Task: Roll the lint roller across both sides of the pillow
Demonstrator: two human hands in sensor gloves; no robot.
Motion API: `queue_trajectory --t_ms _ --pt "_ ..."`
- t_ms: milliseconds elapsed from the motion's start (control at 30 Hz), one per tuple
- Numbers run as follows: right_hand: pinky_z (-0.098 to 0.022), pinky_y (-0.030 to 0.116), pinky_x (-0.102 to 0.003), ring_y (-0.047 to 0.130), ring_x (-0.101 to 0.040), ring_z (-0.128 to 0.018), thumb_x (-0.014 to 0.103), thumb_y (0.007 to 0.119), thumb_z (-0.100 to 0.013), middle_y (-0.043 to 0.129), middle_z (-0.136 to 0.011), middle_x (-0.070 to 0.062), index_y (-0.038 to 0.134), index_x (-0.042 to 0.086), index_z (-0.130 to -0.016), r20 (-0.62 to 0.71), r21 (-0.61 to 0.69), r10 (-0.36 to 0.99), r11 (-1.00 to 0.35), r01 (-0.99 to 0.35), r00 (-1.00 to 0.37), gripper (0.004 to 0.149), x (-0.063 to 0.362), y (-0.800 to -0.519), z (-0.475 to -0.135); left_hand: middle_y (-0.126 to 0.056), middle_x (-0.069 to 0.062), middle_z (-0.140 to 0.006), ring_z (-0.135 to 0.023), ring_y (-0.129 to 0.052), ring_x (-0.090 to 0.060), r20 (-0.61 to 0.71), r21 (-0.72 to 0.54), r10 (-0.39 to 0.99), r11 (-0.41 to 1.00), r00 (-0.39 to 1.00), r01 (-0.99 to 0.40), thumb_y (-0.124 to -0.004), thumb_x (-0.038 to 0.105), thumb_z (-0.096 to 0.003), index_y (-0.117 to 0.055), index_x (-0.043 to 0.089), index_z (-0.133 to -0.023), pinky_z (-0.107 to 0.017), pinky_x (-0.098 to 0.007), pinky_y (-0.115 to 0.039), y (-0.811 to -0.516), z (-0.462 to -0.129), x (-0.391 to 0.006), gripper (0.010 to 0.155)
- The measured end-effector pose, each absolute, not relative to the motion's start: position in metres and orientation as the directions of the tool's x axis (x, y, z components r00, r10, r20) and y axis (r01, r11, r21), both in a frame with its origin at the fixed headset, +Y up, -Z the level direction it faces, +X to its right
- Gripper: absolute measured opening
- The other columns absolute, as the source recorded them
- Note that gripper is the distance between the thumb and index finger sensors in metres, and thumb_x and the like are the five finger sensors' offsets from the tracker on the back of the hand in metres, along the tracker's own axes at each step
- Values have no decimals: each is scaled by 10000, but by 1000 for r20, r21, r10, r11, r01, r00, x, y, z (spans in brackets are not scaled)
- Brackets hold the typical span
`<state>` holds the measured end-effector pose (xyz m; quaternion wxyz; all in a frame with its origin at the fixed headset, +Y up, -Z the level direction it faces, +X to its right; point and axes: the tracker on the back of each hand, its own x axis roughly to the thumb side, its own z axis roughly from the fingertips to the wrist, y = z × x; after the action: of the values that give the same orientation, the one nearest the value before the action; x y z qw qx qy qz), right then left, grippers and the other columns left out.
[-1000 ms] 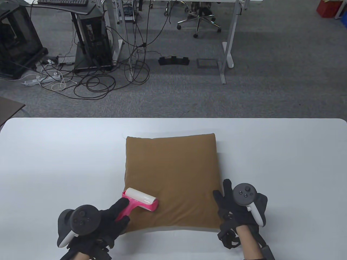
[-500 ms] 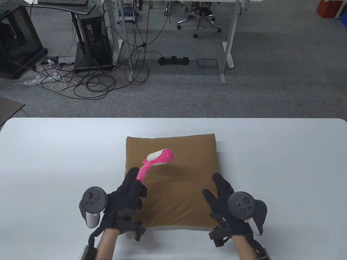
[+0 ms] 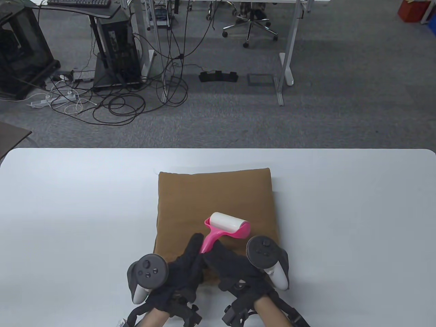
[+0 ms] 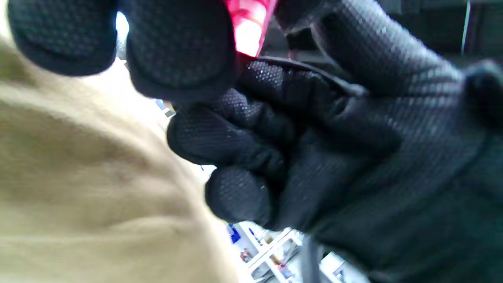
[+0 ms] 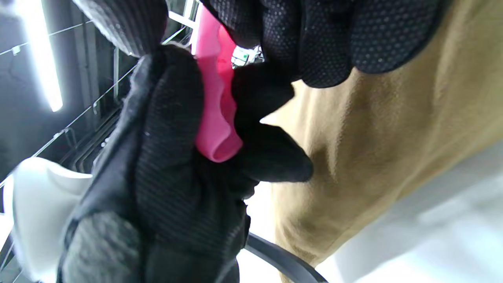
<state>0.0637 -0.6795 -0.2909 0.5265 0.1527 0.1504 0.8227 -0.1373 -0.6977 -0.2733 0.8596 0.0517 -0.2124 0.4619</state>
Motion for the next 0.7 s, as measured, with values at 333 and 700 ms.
queue_trajectory --t_ms 333,700 --pt "-396 821 -558 999 -398 -579 499 678 -588 825 -904 -317 529 -94 -1048 88 445 889 -439 -781 -449 766 77 -678 -291 -1009 -34 -611 -328 -1082 -236 423 -325 794 582 436 -745 -899 573 -406 -378 149 -1098 -368 -551 -865 -698 -273 -131 965" --pt "-346 860 -498 1048 -294 -474 456 839 -524 895 -809 -249 581 -65 -990 46 466 894 -415 -781 -447 745 80 -685 -296 -1024 7 -521 -297 -1084 -214 396 -452 810 582 433 -676 -973 507 -380 -363 239 -1083 -376 -548 -867 -704 -279 -133 968"
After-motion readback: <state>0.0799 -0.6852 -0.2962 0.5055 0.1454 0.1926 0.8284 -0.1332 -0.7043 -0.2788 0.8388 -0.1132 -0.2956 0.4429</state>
